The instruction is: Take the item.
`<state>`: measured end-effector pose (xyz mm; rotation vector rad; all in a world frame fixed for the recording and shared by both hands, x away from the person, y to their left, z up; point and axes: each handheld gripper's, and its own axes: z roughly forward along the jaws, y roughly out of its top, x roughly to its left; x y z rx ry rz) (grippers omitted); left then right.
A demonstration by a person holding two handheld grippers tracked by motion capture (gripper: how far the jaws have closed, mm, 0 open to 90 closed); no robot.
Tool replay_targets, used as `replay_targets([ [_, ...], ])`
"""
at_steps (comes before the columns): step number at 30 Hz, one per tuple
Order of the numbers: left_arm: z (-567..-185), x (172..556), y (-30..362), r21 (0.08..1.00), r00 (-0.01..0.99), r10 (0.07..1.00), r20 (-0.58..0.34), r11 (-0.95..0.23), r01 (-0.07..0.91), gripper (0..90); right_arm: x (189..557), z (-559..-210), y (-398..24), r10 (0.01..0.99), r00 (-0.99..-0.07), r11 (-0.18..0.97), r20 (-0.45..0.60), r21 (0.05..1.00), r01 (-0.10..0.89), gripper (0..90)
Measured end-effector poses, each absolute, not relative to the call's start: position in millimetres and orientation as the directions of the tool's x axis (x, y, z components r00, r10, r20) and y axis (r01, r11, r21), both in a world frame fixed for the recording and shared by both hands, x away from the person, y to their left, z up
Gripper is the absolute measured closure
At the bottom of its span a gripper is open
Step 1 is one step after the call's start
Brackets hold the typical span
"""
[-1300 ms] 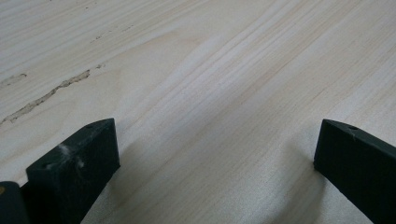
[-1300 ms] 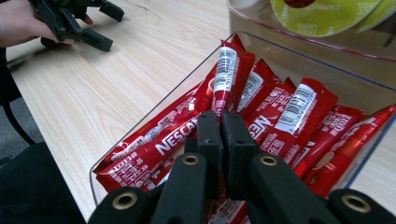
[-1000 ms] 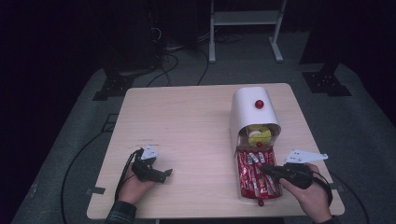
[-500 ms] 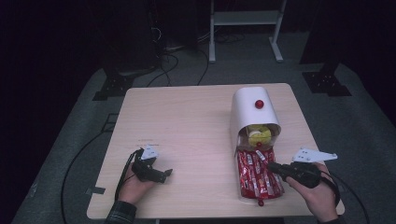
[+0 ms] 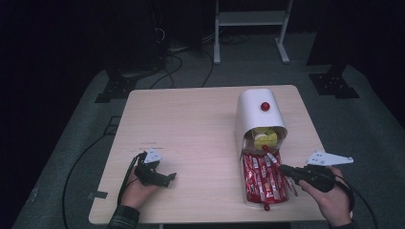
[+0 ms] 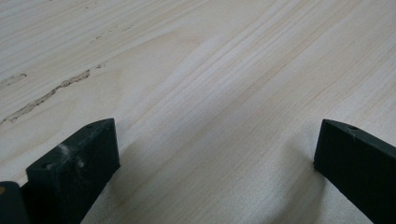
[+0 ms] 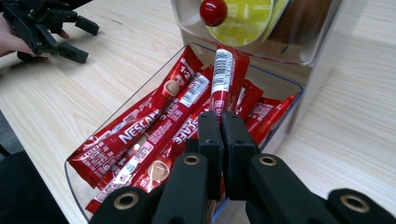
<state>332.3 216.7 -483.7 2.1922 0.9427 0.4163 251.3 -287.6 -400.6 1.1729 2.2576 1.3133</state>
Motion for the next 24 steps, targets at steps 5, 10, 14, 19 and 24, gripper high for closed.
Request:
replay_targets([
  [5,-484,332,217,0.713,0.683,0.730,0.016,-0.487,0.504,0.0,250,-400,-292,0.766,-0.625,0.256,0.149,0.822,0.509,86.8],
  [10,-484,332,217,0.713,0.683,0.730,0.016,-0.487,0.504,0.0,249,-400,-298,0.773,-0.618,0.251,0.145,0.824,0.508,86.8],
  [14,-484,332,217,0.713,0.683,0.731,0.016,-0.487,0.504,0.0,249,-400,-302,0.778,-0.612,0.247,0.144,0.825,0.508,86.8],
  [19,-484,333,217,0.712,0.684,0.730,0.018,-0.490,0.504,0.0,248,-399,-306,0.785,-0.602,0.240,0.143,0.827,0.509,86.8],
  [24,-483,334,216,0.711,0.684,0.729,0.019,-0.491,0.503,0.0,248,-399,-310,0.794,-0.591,0.231,0.145,0.827,0.513,86.8],
])
